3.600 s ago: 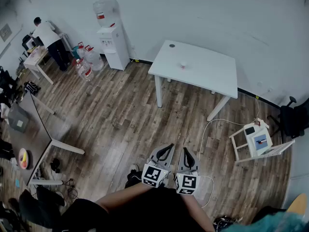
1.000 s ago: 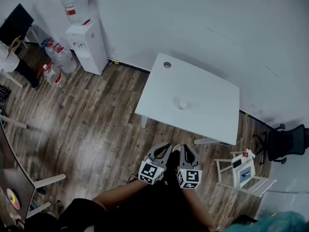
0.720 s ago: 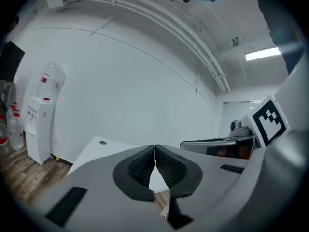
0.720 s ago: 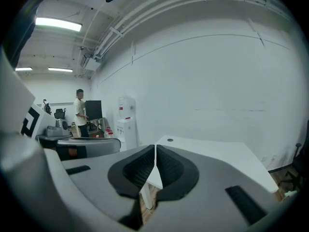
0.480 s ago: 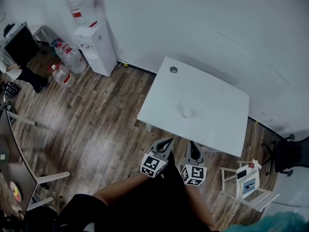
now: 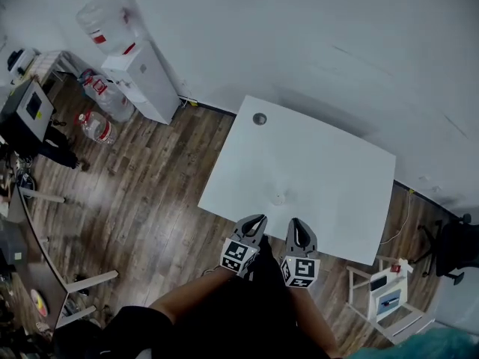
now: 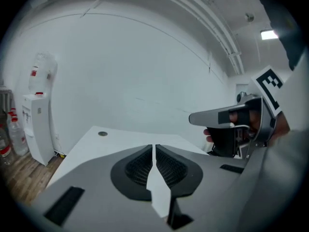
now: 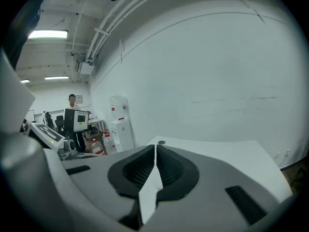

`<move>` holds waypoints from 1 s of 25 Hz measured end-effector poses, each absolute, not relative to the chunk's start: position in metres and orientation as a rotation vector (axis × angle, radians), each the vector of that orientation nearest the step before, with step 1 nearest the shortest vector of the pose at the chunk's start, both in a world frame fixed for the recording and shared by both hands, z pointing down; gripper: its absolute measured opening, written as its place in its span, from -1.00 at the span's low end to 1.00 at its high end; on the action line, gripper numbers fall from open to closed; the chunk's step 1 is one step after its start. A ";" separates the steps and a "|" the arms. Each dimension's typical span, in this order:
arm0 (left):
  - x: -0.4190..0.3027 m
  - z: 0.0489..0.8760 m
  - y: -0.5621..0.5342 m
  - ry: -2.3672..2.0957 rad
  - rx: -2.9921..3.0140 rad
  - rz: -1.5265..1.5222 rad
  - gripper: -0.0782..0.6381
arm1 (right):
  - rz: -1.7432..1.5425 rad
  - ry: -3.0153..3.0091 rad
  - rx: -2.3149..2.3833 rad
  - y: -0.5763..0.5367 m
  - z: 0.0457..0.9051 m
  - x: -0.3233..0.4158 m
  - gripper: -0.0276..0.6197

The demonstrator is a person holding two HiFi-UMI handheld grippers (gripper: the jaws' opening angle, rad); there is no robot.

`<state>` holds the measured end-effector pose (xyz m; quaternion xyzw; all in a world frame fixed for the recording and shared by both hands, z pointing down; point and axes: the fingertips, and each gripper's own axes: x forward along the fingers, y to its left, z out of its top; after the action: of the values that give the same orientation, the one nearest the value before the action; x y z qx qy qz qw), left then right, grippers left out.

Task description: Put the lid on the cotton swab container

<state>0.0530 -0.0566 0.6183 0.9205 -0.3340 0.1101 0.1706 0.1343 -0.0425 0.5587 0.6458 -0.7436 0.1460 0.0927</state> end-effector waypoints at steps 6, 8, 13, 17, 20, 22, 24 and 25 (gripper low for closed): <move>0.078 0.651 -0.085 -0.916 2.610 0.403 -0.73 | 0.490 -2.237 1.849 -0.084 0.580 0.161 -0.81; 0.082 0.663 -0.089 -0.886 2.628 0.405 -0.62 | 0.521 -2.239 1.840 -0.094 0.587 0.167 -0.81; 0.091 0.686 -0.089 -0.818 2.646 0.475 -0.35 | 0.524 -2.238 1.794 -0.108 0.594 0.176 -0.81; 0.098 0.712 -0.089 -0.760 2.652 0.576 -0.24 | 0.533 -2.205 1.799 -0.116 0.601 0.186 -0.81; 0.103 0.731 -0.095 -0.756 2.653 0.619 -0.17 | 0.525 -2.202 1.791 -0.121 0.606 0.190 -0.81; 0.108 0.748 -0.097 -0.747 2.650 0.650 -0.12 | 0.518 -2.200 1.779 -0.124 0.610 0.194 -0.81; 0.110 0.762 -0.099 -0.730 2.645 0.688 -0.07 | 0.523 -2.192 1.766 -0.125 0.617 0.197 -0.81; 0.111 0.767 -0.100 -0.723 2.642 0.707 -0.04 | 0.527 -2.187 1.759 -0.126 0.620 0.198 -0.81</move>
<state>0.1108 -0.0997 0.7672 0.9226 -0.2524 0.2469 0.1557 0.1985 -0.1259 0.6201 0.6096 -0.7581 0.1826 0.1424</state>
